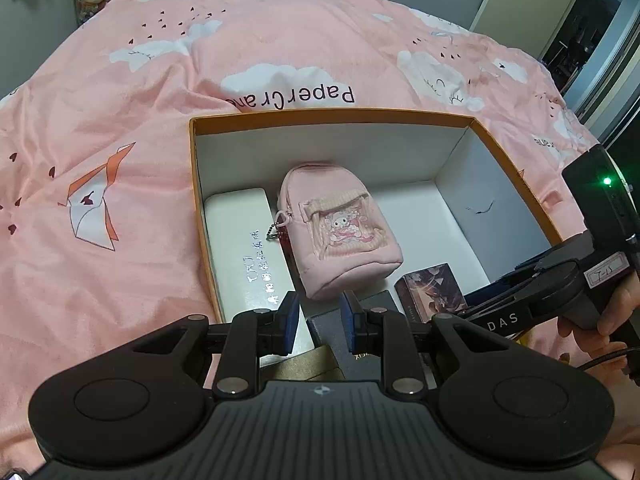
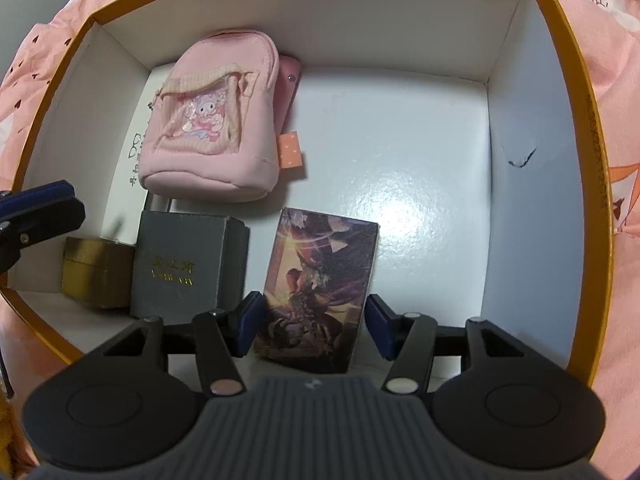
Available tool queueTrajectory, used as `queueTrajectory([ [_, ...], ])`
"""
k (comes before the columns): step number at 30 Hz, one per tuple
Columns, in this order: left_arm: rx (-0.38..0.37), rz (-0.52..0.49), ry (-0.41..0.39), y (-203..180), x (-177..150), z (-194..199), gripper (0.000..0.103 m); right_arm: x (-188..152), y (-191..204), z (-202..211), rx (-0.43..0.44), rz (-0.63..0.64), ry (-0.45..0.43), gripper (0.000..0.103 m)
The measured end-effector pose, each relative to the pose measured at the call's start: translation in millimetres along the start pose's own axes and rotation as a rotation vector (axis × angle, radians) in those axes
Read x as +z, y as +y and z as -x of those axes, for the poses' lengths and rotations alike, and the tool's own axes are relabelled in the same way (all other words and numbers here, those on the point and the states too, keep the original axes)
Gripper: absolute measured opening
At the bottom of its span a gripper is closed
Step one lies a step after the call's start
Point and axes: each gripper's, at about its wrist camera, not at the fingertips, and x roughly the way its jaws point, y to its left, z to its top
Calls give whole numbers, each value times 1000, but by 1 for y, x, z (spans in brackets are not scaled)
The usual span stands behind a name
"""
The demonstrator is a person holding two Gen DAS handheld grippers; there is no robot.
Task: Organize objects
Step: 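Lower the grey box and PHOTO CARD pack into the orange box with both tools, then open both tools and withdraw them toward the plush toys beside the box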
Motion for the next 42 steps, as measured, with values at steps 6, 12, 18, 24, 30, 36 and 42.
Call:
queueTrajectory([
  [6,22,-21,-52,-9,-11,6,28,-2,1,1,9,14,-17,55],
  [12,46,-14,-156,-24,-30,22,28,-3,11,-1,52,80,-31,47],
  [18,40,-10,-206,-35,-44,31,28,-5,5,-3,76,74,-34,49],
  [24,66,-71,-302,-45,-61,52,28,-17,13,14,-17,45,-157,58],
  [30,137,-216,-415,-53,-90,74,30,-66,27,74,-109,14,-514,63],
  [36,290,-290,-466,-34,-121,90,31,-130,39,98,-212,-16,-751,67],
  [42,509,-318,-442,9,-132,91,35,-203,31,110,-293,-110,-829,67],
])
